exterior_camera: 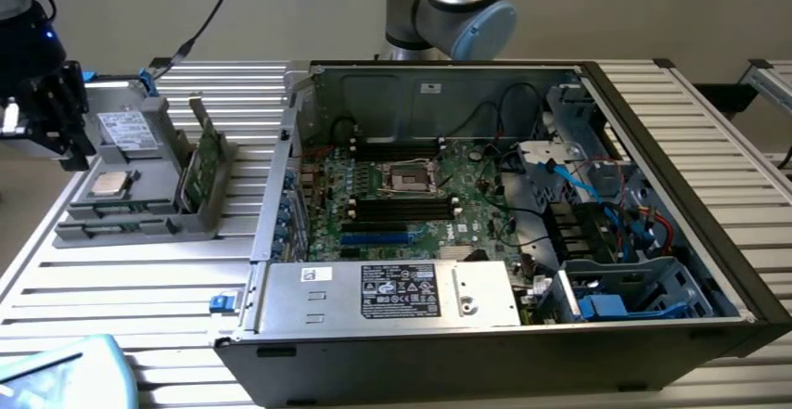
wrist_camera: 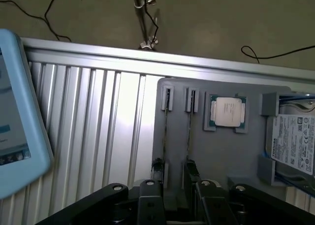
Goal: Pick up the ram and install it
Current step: 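Pick up the ram and move it above insertion slot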
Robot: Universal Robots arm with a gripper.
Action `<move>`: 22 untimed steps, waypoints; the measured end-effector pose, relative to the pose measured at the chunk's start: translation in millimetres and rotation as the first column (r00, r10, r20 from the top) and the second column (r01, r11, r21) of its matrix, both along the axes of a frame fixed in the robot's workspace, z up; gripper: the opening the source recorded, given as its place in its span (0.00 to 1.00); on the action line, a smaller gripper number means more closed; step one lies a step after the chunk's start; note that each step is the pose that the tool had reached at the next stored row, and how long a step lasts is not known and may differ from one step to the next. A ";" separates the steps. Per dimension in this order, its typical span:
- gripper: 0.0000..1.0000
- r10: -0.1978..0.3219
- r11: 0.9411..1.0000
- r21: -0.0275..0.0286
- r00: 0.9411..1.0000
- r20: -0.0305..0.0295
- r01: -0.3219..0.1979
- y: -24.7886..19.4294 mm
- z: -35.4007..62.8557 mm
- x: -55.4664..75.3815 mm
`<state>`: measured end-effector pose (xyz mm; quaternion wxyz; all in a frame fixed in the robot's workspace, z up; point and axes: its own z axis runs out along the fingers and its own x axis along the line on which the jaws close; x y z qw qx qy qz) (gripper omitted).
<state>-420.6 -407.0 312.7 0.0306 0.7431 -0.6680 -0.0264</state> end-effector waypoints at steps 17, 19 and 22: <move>0.31 0.009 1.000 0.006 1.000 0.000 -0.009 -9.4 -30.9 -0.1; 0.31 0.009 1.000 0.008 1.000 0.000 -0.009 -10.1 -34.6 -0.1; 0.31 0.009 1.000 0.010 1.000 0.000 -0.009 -11.1 -40.1 -0.1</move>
